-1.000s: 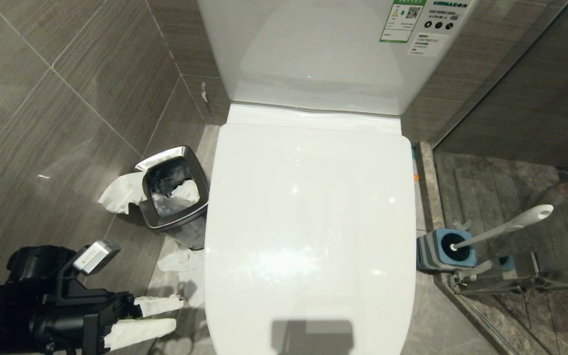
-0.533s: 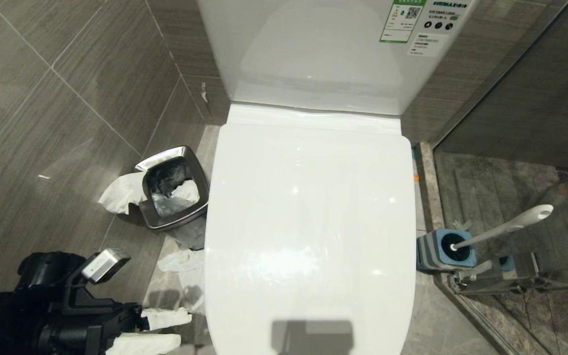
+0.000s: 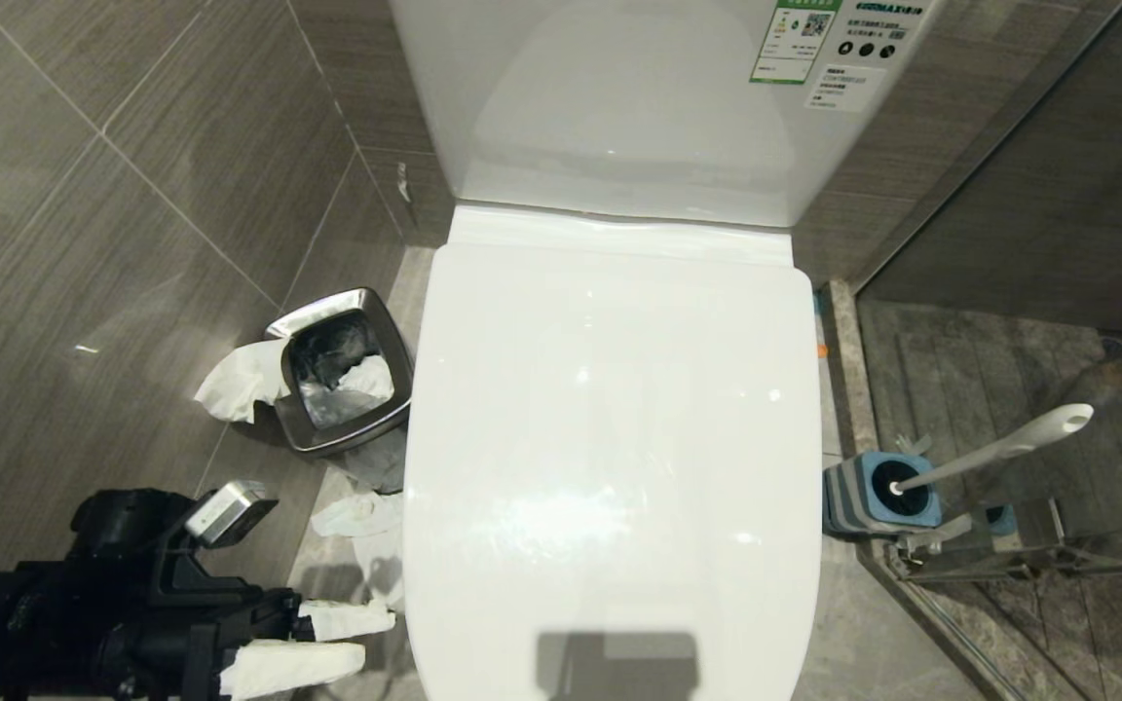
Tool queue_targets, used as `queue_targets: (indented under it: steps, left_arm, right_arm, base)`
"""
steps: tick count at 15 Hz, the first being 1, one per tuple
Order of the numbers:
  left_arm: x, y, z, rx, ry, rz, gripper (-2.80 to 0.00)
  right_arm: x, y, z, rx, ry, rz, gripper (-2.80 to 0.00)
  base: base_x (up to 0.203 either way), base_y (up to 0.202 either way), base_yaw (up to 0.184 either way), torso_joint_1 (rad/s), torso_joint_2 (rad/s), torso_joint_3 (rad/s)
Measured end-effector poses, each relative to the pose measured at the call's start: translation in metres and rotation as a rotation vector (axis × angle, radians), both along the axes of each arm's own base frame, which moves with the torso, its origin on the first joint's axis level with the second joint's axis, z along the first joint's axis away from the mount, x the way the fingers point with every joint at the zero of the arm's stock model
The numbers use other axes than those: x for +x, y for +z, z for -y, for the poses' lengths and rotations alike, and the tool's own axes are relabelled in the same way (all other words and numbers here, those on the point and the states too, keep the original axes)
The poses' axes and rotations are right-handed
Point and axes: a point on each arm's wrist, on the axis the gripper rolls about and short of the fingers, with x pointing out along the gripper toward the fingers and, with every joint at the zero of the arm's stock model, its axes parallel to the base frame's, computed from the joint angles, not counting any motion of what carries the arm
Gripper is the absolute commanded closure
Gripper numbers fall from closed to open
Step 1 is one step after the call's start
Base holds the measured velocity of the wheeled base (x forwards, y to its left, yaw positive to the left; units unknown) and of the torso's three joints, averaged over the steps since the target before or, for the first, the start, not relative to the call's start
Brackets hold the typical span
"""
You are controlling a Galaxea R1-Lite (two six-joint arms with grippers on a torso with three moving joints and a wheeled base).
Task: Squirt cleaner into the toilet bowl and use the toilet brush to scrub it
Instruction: Use the left hand to lift the toilet lid slightly
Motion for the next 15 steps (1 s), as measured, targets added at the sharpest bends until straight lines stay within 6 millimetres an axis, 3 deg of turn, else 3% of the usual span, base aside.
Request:
queue_targets:
  steps: [15]
  left_arm:
    - [-0.006,0.002,0.022,0.138,-0.032,0.059,-2.80]
  right_arm:
    - [0.000,0.000,0.000,0.000,0.000,-0.001,0.00]
  base:
    - [0.000,0.000,0.000,0.000,0.00,0.000]
